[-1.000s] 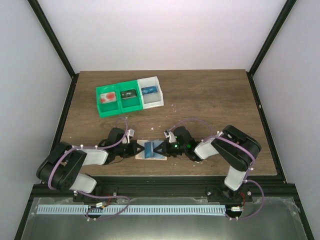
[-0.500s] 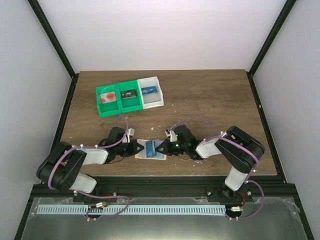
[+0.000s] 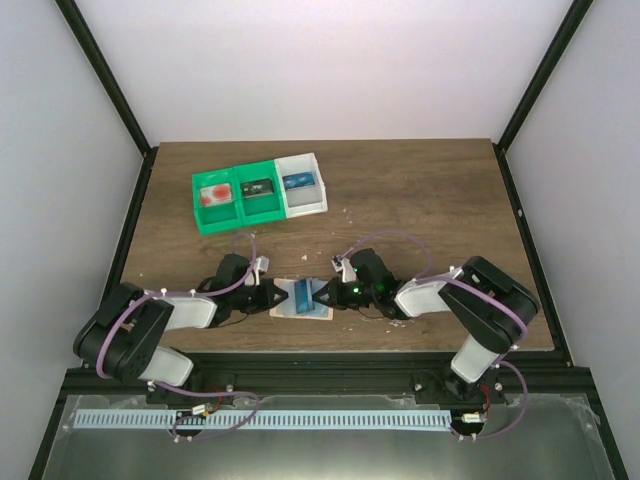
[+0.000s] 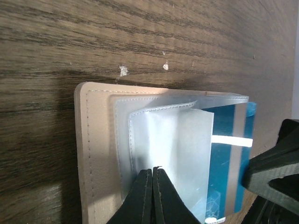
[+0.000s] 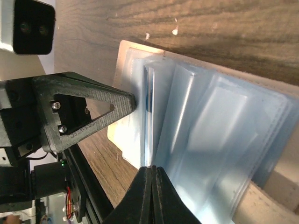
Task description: Take the credit cards out of the card holder
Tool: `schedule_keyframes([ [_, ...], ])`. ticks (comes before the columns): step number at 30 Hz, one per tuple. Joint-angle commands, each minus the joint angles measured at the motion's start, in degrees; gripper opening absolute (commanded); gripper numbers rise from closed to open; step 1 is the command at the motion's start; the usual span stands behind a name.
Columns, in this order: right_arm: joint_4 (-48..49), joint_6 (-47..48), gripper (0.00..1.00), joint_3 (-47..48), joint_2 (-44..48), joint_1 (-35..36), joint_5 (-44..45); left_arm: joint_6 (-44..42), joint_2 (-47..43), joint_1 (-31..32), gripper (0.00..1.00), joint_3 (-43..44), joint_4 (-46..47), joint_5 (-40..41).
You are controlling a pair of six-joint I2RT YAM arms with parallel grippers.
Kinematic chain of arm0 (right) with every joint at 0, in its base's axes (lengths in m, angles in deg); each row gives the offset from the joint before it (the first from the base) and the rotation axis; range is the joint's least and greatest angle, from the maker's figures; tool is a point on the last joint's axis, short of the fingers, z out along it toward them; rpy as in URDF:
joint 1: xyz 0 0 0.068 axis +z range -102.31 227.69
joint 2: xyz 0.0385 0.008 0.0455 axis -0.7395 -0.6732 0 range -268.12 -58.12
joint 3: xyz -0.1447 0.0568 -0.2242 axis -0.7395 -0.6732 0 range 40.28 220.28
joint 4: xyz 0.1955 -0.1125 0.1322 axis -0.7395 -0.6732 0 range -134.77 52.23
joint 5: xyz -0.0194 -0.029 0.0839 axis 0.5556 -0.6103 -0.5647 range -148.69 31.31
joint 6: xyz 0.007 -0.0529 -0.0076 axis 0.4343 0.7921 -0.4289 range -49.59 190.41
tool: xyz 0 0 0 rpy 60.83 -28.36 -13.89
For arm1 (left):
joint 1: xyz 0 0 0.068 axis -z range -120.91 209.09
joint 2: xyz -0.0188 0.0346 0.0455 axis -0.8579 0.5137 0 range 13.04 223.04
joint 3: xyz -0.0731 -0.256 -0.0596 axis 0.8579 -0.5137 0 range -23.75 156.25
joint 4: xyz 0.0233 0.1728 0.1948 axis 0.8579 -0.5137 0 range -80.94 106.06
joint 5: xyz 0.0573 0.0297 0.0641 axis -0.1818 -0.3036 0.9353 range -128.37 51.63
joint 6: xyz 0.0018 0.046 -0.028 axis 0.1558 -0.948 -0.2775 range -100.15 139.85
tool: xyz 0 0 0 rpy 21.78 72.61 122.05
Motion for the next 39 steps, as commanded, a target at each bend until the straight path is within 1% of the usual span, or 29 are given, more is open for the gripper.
schedule_keyframes([
  [1, -5.18, 5.07, 0.00, -0.09, 4.36, -0.42, 3.99, 0.05, -0.77, 0.13, 0.03, 0.13, -5.00, 2.30],
  [3, -6.76, 6.72, 0.00, -0.39, 6.23, -0.42, 5.29, 0.51, -2.55, 0.13, 0.09, 1.08, -5.67, 1.65],
  [6, -8.89, 8.78, 0.00, -0.42, 8.29, -0.46, 6.71, 1.20, -5.80, 0.13, 0.28, 2.55, -7.33, 1.20],
  [11, -11.42, 14.89, 0.00, 0.52, 12.01, -0.43, 8.61, 4.71, -10.99, 0.13, 0.52, 4.48, -8.60, -1.59],
  [15, -13.64, 22.91, 0.01, 0.96, 16.60, -0.06, 12.38, 7.14, -13.36, 0.13, 0.61, 8.00, -11.97, -4.22],
  [17, -13.37, 28.82, 0.00, 0.42, 20.14, 0.89, 15.14, 9.93, -14.56, 0.06, 0.64, 9.44, -12.28, -6.38],
  [23, -11.58, 43.14, 0.00, -1.51, 27.52, 5.09, 26.17, 20.22, -18.94, -0.05, 0.71, 10.88, -9.67, -11.32],
  [26, -10.03, 48.84, 0.01, -2.46, 29.52, 7.45, 29.82, 28.86, -20.85, -0.05, 0.71, 8.27, -3.93, -13.30],
  [29, -8.11, 53.51, 0.01, -4.07, 31.15, 8.97, 31.74, 38.15, -21.97, -0.05, 0.70, 4.60, 4.02, -15.29],
  [30, -7.91, 54.80, 0.01, -4.29, 31.64, 9.33, 32.01, 39.45, -22.28, -0.02, 0.70, 4.09, 4.91, -15.41],
  [32, -7.99, 55.90, 0.00, -4.39, 32.38, 9.60, 31.71, 38.65, -23.06, -0.05, 0.69, 3.75, 4.95, -14.69],
  [34, -10.64, 54.78, 0.01, -3.23, 32.97, 9.60, 30.33, 33.44, -23.21, -0.20, 0.64, 4.44, 3.53, -13.97],
  [36, -16.49, 52.19, 0.01, 0.03, 33.05, 9.60, 27.01, 26.44, -23.23, -1.09, 0.60, 5.30, 3.05, -15.05],
  [39, -25.16, 44.25, 0.00, 4.37, 32.87, 9.47, 22.50, 18.83, -25.93, -1.47, 0.55, 5.80, 1.60, -14.74],
])
